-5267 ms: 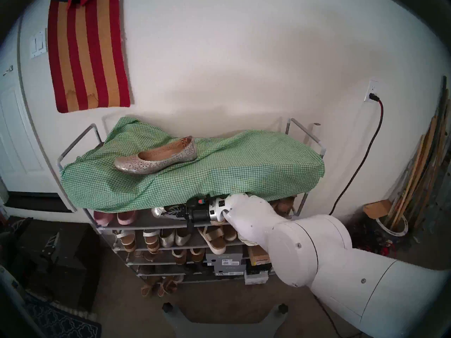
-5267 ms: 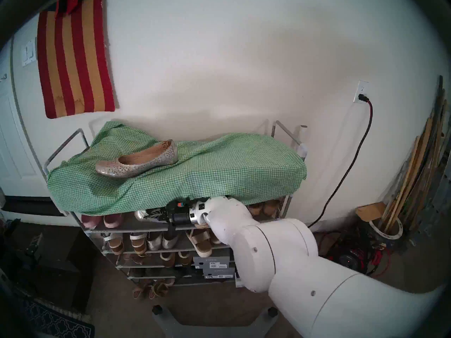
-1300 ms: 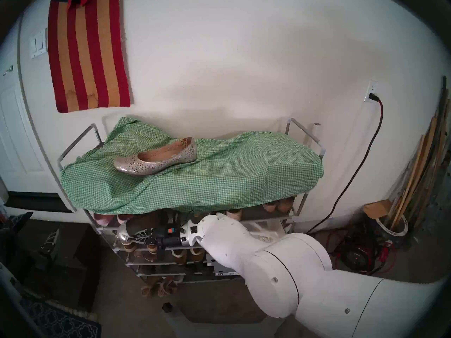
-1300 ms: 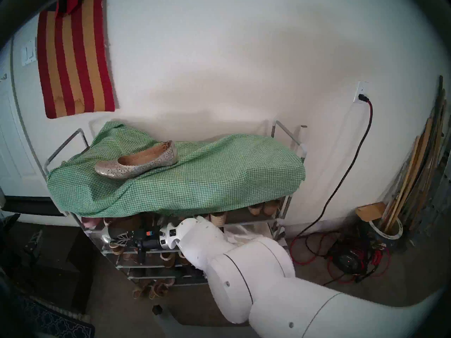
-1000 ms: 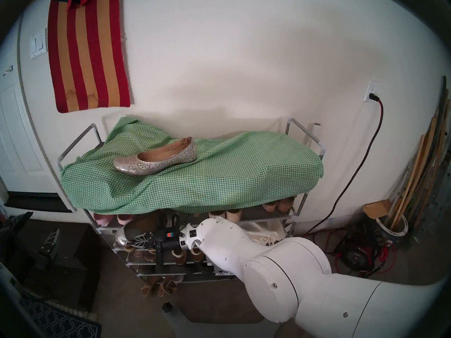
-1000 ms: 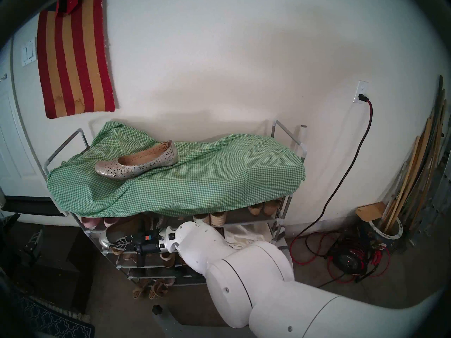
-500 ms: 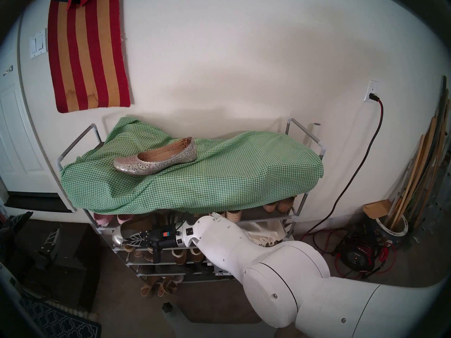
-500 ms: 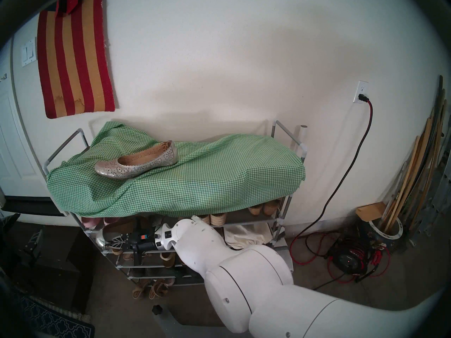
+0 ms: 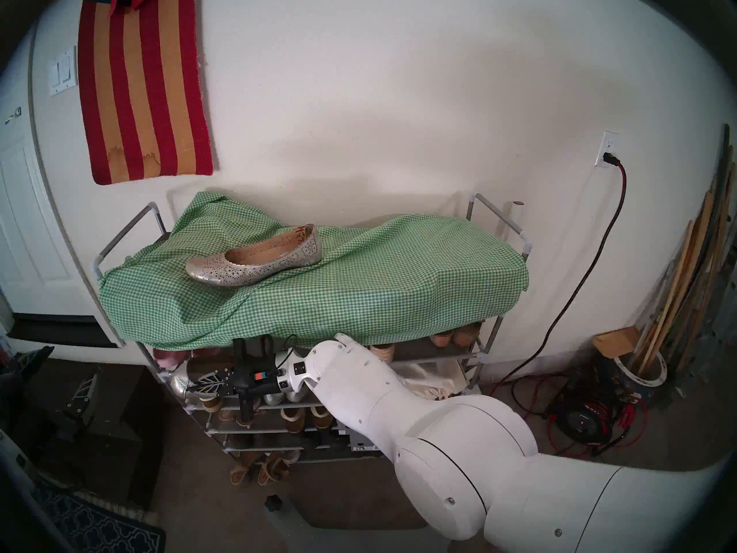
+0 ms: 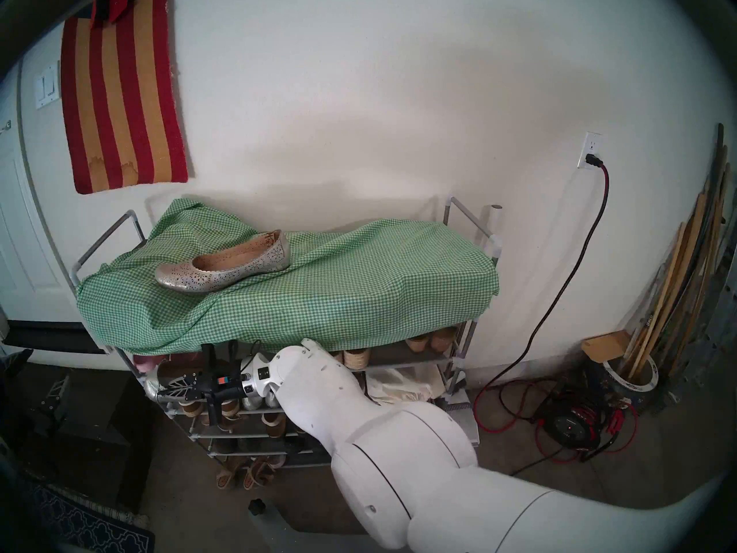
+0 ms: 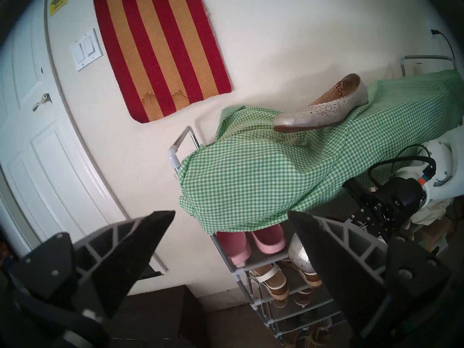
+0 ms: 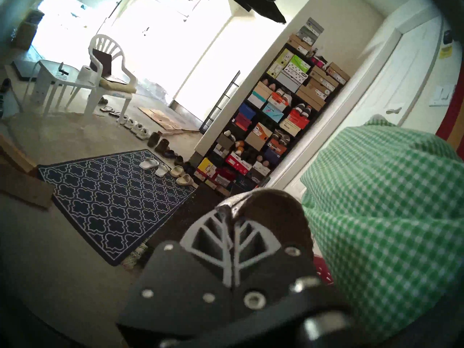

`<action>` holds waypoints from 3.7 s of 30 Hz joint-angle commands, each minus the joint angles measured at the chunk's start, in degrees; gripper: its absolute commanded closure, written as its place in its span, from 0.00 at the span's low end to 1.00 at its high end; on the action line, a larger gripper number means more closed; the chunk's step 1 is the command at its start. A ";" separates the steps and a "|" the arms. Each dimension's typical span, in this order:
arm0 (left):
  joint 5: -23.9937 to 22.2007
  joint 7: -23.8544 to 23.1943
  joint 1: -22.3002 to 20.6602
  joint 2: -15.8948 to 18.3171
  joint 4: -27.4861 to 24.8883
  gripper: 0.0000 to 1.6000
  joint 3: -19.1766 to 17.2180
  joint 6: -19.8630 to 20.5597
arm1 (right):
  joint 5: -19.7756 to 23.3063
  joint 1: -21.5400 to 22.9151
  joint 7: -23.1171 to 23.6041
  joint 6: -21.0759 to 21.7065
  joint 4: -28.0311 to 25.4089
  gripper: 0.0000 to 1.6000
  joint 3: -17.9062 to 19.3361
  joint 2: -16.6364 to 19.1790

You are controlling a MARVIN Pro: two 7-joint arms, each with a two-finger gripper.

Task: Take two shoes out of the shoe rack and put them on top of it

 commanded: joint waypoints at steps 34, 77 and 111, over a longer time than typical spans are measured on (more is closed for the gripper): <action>-0.06 -0.29 -0.14 -0.27 -0.34 0.00 -0.04 -0.03 | 13.94 -2.61 2.38 -0.09 -14.05 1.00 -13.41 0.48; -0.02 -0.59 -0.38 -0.76 -0.34 0.00 -0.18 -0.08 | 29.32 -9.71 3.38 0.16 -36.84 1.00 -12.52 12.29; 0.06 -0.70 -0.63 -1.38 -0.34 0.00 -0.27 -0.01 | 45.84 0.13 7.76 13.95 -63.25 1.00 -1.64 28.56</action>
